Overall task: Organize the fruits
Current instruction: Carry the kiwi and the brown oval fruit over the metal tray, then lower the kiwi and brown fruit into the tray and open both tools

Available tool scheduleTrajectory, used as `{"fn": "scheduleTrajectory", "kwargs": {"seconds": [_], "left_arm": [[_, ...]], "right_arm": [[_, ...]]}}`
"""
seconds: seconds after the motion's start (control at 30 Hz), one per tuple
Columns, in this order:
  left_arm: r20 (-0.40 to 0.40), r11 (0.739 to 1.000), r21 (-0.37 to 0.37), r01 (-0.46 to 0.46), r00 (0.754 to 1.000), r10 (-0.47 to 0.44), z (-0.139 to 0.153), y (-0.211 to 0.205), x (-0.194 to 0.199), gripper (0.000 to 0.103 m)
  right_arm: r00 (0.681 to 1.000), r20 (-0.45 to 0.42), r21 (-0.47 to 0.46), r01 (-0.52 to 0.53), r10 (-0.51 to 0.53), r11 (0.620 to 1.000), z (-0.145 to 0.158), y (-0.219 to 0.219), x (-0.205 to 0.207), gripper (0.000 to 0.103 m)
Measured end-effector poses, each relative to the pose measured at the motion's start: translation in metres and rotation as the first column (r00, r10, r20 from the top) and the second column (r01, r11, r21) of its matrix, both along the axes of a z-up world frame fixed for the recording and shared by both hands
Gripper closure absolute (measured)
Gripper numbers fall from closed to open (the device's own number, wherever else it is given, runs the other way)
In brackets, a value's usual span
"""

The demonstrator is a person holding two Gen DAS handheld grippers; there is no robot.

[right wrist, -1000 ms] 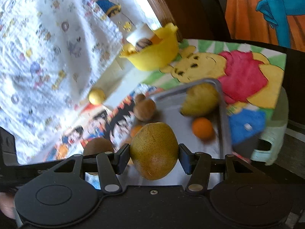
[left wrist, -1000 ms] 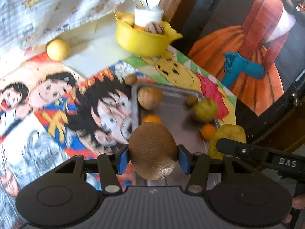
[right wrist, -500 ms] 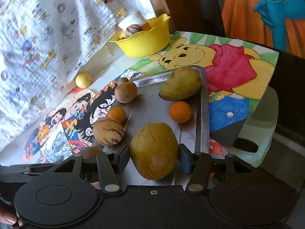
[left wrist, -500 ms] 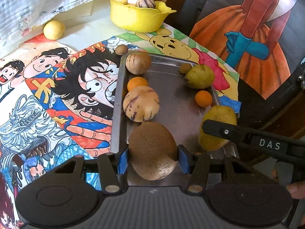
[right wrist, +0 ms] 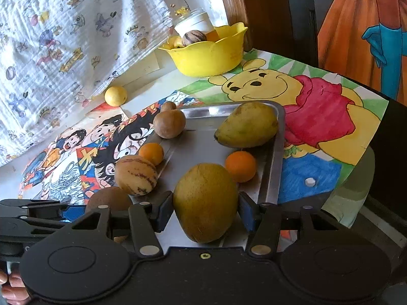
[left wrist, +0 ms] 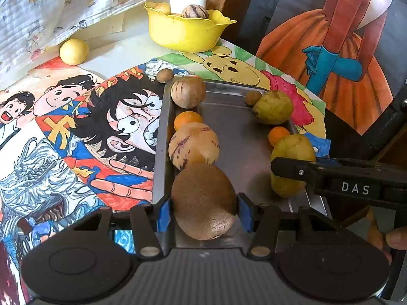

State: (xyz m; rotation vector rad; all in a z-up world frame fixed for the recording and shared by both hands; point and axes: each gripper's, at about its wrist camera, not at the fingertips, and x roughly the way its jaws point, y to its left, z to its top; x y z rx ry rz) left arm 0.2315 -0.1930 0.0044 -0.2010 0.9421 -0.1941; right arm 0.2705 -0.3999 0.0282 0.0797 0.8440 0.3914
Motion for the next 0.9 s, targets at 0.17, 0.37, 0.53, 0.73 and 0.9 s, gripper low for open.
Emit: {"fn": "scheduleTrajectory", "kwargs": {"seconds": [0.17,0.37,0.53,0.73,0.9], "left_arm": [[0.005,1.000,-0.007,-0.005,1.000,0.006,-0.003,0.000,0.005,0.046],[0.002,1.000,-0.021,-0.008,1.000,0.008,-0.004,0.002,0.005,0.045],[-0.016,1.000,-0.022,-0.004,1.000,0.004,-0.003,0.003,0.007,0.045],[-0.058,0.999,-0.034,-0.015,0.998,0.013,0.000,0.004,0.008,0.044],[-0.093,0.999,-0.043,-0.031,0.995,0.027,0.011,0.010,0.006,0.034]], "right_arm": [[0.999,-0.021,0.034,0.043,-0.043,0.998,-0.002,-0.008,0.009,0.047],[0.998,-0.032,0.052,0.058,-0.057,0.997,-0.004,-0.010,0.011,0.046],[0.994,-0.068,0.109,0.093,-0.086,0.990,-0.006,-0.020,0.013,0.045],[0.989,-0.101,0.152,0.125,-0.110,0.980,-0.002,-0.030,0.013,0.045],[0.985,-0.125,0.167,0.135,-0.115,0.977,0.007,-0.036,0.006,0.036]]}}
